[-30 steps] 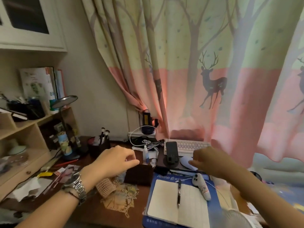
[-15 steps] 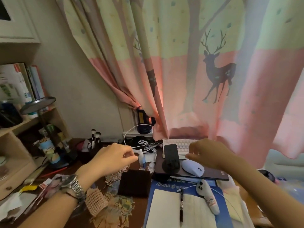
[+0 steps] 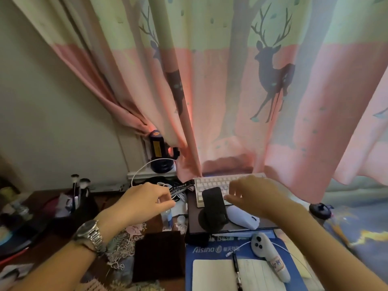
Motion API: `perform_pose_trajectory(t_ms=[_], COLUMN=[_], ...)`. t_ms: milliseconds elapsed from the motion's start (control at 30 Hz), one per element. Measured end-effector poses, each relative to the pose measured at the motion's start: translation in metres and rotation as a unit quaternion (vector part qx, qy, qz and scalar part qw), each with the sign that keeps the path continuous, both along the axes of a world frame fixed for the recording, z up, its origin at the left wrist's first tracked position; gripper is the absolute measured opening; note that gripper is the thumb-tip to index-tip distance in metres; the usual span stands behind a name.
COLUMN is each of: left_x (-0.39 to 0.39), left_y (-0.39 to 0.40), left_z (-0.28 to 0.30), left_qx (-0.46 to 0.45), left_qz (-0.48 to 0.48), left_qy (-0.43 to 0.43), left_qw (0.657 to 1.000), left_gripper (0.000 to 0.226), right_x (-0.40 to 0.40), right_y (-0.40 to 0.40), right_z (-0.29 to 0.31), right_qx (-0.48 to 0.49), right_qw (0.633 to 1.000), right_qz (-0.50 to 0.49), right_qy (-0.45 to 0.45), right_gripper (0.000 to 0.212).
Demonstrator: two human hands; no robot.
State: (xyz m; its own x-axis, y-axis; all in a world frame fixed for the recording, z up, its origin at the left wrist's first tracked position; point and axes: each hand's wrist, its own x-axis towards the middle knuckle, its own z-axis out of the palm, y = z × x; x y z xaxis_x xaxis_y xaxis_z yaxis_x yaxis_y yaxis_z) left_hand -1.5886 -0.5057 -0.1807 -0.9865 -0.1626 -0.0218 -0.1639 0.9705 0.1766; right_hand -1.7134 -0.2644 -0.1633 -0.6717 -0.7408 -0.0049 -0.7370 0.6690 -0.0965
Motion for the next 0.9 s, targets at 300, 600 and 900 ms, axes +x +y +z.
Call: perform_pose_trajectory(t_ms=[300, 600, 900], left_x=[0.009, 0.051, 0.137], left_y=[-0.021, -0.05, -0.068], left_z=[-0.07, -0.15, -0.166], left_qx=[-0.048, -0.131, -0.114], left_qz=[-0.007, -0.064, -0.117], left_qy=[0.019, 0.049, 0.076], left_qw=[0.999, 0.988, 0.984], left_gripper=[0.026, 0.032, 0.031], right_x=[0.022, 0.088, 0.193], right_y=[-0.015, -0.034, -0.044], right_z=[-0.086, -0.181, -0.196], right_qx=[-0.051, -0.087, -0.049], right_qw=[0.999, 0.994, 0.993], right_qz=[-0.001, -0.032, -0.095], right_qy=[-0.008, 0.053, 0.057], right_gripper=[0.03, 0.029, 0.028])
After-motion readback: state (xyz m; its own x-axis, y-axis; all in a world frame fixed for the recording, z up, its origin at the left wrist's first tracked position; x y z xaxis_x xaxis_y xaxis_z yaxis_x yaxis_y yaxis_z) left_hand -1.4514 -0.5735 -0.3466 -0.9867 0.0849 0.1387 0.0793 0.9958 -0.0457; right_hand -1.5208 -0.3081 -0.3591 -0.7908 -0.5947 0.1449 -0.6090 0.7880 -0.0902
